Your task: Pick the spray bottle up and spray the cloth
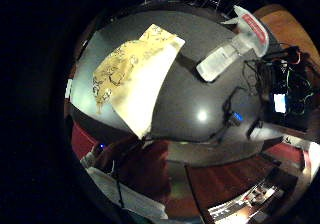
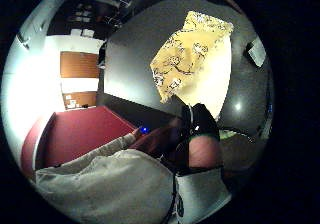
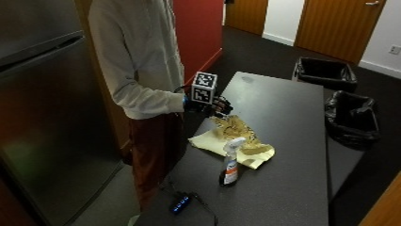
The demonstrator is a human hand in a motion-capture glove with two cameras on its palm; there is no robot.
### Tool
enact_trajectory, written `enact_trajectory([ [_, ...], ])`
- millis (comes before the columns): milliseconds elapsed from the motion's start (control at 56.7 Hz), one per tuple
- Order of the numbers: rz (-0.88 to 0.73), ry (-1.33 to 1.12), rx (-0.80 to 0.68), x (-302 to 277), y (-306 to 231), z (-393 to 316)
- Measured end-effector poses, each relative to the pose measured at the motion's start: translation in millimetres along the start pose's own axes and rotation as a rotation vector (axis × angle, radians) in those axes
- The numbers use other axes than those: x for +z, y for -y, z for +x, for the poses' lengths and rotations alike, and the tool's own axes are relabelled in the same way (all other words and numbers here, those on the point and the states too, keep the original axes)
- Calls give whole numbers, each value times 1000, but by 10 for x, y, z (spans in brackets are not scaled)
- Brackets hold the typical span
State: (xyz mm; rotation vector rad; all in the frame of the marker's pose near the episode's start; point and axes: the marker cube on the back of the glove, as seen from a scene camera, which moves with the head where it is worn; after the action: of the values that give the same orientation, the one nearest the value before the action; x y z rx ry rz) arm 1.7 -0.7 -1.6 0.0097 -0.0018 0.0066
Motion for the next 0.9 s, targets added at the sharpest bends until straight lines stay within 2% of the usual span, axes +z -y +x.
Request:
enact_trajectory([
  [317,23,-4,0,-47,-103,68],
  [899,199,49,58,-112,-484,298],
])
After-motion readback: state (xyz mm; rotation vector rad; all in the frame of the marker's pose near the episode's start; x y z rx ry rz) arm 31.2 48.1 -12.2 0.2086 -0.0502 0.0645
